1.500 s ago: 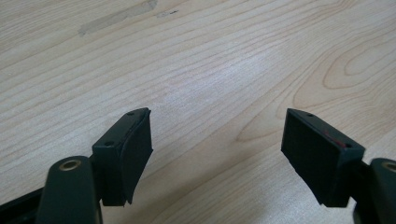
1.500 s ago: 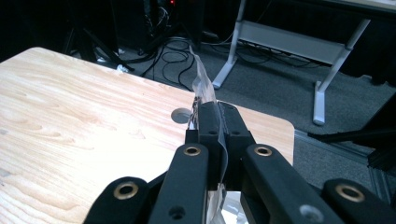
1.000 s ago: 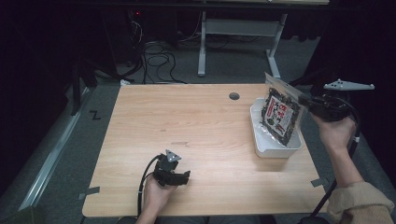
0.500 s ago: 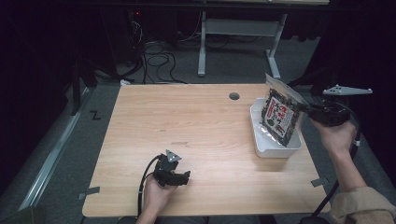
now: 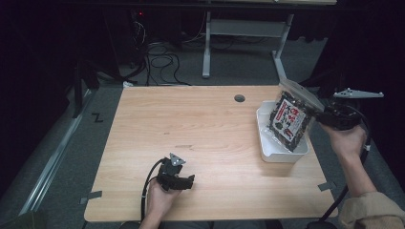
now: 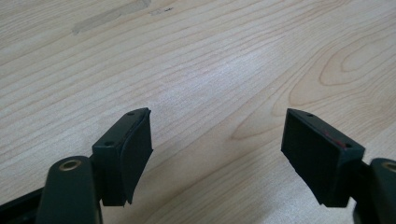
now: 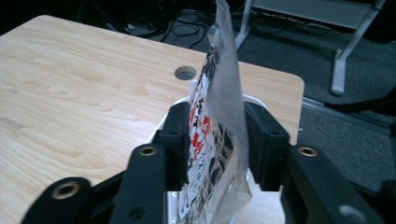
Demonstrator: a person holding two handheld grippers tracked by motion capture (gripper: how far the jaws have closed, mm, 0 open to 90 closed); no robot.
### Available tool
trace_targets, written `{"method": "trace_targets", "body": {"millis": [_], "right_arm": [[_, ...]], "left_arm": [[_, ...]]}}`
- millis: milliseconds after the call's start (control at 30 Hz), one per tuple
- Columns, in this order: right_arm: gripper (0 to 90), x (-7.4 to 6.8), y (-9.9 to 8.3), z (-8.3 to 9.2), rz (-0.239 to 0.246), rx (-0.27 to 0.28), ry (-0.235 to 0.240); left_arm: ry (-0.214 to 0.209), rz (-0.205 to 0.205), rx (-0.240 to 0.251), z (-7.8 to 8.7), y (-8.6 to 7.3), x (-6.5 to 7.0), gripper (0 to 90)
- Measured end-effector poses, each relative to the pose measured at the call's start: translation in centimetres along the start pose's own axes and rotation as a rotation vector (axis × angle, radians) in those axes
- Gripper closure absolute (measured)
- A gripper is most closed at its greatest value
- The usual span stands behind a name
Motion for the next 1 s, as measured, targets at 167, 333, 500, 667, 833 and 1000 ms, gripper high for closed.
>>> {"method": "trace_targets", "body": {"millis": [167,333,500,667,833,1000], "right_arm": [[53.4,1.4,-0.6,-0.3,-0.039,-0.022,-0.027],[50.2,2.4,-0.9,-0.6,-0.076,-0.037,-0.038],[46.3,2.9,-0.9,-0.7,-0.093,-0.046,-0.048],[45.2,3.4,-0.5,-0.7,-0.085,-0.045,-0.066],[45.2,3.5,-0.3,-1.5,-0.076,-0.067,-0.09],[43.5,3.7,-0.2,-2.1,-0.092,-0.069,-0.089]], "left_arm": [[-0.001,-0.002,0.0,0.0,0.0,0.1,25.0],[-0.004,0.003,-0.01,-0.1,-0.1,0.2,25.0],[-0.004,0.003,-0.007,0.0,-0.1,0.2,25.0],[-0.002,-0.007,-0.007,-0.2,-0.1,0.2,25.0],[-0.005,-0.001,-0.006,0.0,-0.1,0.3,25.0],[-0.003,-0.01,-0.008,-0.2,0.0,0.3,25.0]]}}
Point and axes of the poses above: each handheld gripper's, and its own axes: z roughly backward along the jaws, y roughly out of its top, x roughly to its right, the point moved 8 cm from there along -z, roughly forward along the jaws, and after that the axes turned 4 degrees about y, right-handed, at the moved point
